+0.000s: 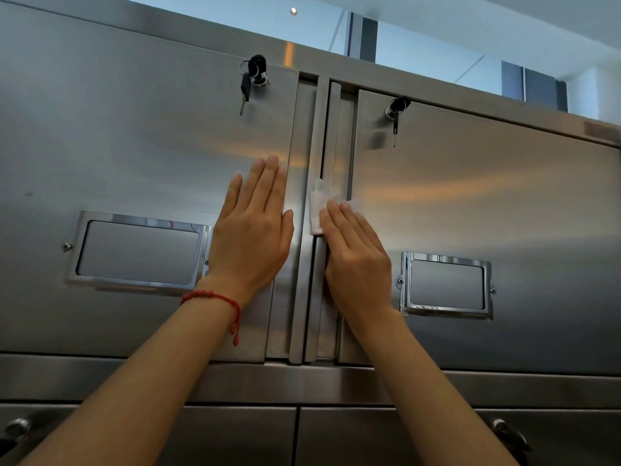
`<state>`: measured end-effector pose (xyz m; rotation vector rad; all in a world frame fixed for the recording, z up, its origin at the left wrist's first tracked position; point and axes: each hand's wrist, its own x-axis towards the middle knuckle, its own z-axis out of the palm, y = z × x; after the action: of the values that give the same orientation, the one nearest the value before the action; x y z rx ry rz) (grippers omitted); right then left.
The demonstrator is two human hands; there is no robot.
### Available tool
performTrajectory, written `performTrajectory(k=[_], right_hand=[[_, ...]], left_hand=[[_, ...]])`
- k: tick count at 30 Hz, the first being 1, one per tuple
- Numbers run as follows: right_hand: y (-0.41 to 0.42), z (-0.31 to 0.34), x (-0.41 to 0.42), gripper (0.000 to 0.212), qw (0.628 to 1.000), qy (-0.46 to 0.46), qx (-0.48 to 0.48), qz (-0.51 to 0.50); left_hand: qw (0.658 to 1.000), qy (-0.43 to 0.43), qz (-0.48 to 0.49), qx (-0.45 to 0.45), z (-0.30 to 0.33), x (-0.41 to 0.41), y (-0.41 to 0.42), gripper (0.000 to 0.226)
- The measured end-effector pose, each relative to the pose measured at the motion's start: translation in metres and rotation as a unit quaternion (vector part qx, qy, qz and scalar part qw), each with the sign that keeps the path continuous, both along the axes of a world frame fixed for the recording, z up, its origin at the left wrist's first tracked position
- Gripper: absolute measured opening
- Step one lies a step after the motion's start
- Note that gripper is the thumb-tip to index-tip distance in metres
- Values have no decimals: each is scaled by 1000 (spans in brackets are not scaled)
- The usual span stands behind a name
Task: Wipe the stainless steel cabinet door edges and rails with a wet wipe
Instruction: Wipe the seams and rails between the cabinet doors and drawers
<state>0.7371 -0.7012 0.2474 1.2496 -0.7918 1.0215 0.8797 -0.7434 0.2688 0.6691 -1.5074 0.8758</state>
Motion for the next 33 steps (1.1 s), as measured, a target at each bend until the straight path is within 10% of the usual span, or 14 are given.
performTrajectory(k=[33], right_hand=[[4, -30, 3, 41, 1000, -17, 19, 3]], left_hand=[[1000, -7, -4, 12, 1, 0, 1, 55]])
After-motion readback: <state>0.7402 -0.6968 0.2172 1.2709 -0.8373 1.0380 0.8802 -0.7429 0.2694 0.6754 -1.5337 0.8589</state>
